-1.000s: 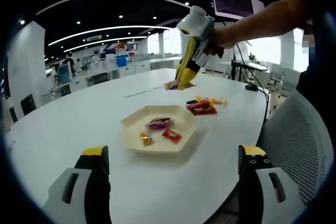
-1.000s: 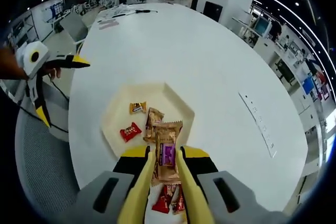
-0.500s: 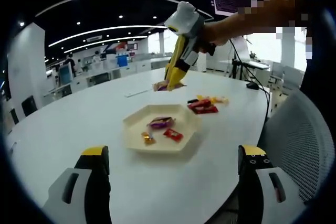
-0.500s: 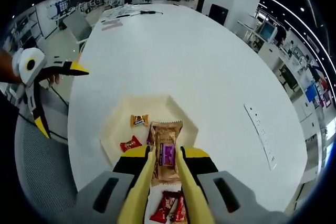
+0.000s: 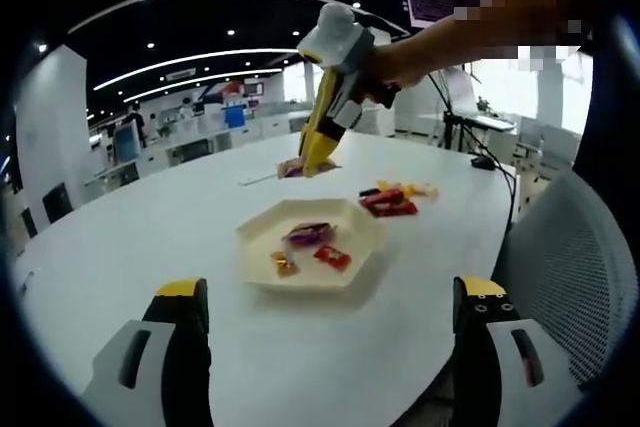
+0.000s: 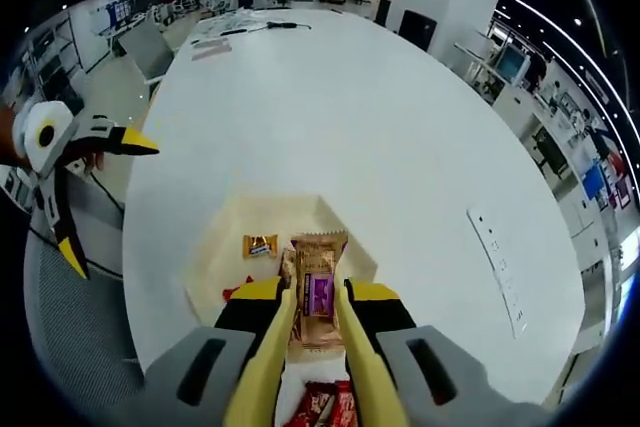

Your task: Place the target food into the container with the food tongs after gripping and lifting it, then release it inside without dropping or visibly crushing the food.

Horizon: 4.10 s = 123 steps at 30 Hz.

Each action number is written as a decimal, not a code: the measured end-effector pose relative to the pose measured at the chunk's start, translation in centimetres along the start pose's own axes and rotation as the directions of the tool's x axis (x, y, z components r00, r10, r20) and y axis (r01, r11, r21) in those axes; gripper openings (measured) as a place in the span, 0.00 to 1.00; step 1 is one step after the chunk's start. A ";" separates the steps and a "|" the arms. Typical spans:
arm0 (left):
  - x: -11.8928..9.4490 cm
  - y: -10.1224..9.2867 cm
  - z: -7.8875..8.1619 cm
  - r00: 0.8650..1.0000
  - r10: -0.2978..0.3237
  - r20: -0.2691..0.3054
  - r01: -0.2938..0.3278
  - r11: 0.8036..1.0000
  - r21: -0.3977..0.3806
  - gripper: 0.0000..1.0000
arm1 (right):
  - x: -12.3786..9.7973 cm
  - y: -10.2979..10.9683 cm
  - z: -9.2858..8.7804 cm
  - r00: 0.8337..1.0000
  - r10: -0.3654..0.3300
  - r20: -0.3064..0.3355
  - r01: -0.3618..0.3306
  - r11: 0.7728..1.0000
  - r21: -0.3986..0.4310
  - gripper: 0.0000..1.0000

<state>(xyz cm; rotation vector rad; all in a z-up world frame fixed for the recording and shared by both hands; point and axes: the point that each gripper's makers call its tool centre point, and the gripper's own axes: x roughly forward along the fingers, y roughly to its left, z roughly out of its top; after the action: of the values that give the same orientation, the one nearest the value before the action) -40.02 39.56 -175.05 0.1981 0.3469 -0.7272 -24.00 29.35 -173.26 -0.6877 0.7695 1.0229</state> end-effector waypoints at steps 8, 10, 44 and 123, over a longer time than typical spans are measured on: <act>0.0 0.0 0.1 1.000 -0.003 0.004 0.003 1.000 -0.008 0.98 | 0.3 -0.4 0.3 1.000 -0.005 0.012 0.005 1.000 -0.015 0.22; -0.1 0.0 0.1 1.000 -0.003 0.007 0.003 1.000 -0.008 0.98 | 0.4 -0.6 0.3 1.000 -0.013 0.014 0.014 1.000 -0.027 0.22; 0.1 -0.6 -0.2 0.999 -0.033 -0.003 0.033 0.999 -0.015 0.98 | -1.5 -1.6 -1.2 0.999 -0.013 0.046 0.013 1.000 0.001 0.26; 0.4 -0.7 -0.9 0.998 -0.042 -0.044 0.042 0.999 -0.004 0.98 | -8.7 -1.9 -25.4 0.975 -0.188 -0.121 0.222 0.883 0.414 0.27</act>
<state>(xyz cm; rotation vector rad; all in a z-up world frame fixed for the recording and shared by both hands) -40.44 39.02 -176.11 0.2045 0.3956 -0.7641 -30.87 4.22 -179.98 -0.4190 0.9305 0.6063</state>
